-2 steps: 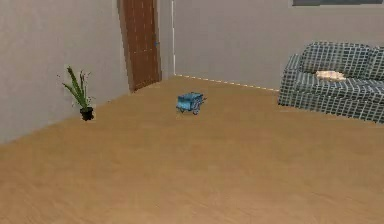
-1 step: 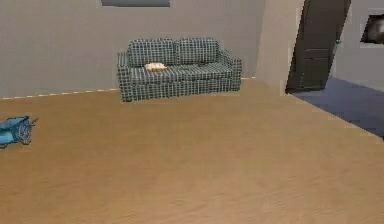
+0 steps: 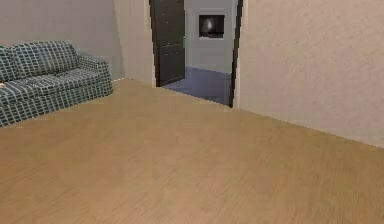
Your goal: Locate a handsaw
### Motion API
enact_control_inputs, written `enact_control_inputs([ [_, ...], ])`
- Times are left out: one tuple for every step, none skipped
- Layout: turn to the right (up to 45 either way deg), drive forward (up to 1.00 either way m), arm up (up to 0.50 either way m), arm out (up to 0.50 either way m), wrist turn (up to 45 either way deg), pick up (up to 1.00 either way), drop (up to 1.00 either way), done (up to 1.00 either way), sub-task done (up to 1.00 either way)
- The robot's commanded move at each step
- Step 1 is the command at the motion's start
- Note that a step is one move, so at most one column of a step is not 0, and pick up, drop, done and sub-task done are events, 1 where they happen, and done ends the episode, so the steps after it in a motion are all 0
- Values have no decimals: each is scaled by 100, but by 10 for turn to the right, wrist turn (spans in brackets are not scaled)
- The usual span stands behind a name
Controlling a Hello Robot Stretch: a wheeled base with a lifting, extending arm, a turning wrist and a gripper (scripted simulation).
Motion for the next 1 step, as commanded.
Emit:
enact_control_inputs([
  [0,100,0,0,0,0,0,0,0],
])
